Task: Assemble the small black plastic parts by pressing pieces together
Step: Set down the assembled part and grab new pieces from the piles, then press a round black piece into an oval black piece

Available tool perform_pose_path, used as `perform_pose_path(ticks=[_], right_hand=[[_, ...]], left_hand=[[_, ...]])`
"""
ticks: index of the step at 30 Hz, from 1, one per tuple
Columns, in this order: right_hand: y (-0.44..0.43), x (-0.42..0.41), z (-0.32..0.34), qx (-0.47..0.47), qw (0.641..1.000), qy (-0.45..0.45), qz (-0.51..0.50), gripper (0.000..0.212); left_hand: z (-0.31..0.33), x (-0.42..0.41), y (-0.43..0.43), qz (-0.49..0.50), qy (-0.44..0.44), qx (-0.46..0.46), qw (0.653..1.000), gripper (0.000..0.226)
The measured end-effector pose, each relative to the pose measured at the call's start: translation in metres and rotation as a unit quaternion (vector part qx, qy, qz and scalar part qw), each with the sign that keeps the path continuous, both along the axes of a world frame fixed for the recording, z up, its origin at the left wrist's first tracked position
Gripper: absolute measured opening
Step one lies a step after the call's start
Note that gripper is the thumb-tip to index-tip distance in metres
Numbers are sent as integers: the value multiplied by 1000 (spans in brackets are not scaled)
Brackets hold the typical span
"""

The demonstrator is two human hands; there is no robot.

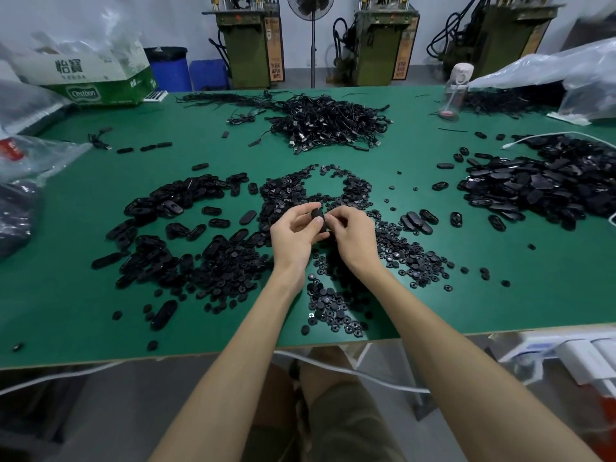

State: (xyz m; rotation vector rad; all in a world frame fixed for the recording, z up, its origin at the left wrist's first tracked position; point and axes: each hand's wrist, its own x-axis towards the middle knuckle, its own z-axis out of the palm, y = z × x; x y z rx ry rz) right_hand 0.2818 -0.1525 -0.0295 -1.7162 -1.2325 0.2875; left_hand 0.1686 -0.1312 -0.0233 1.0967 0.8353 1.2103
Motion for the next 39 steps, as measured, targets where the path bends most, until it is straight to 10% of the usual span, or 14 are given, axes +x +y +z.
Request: perform_pose_path(ticks=[13, 39], right_hand=[[-8, 3, 1, 40, 994, 102, -12, 12], [-11, 8, -2, 100, 967, 231, 47, 6]], left_hand=[[-6, 5, 2, 6, 122, 118, 986, 29], [-9, -2, 8, 25, 69, 68, 995, 40]])
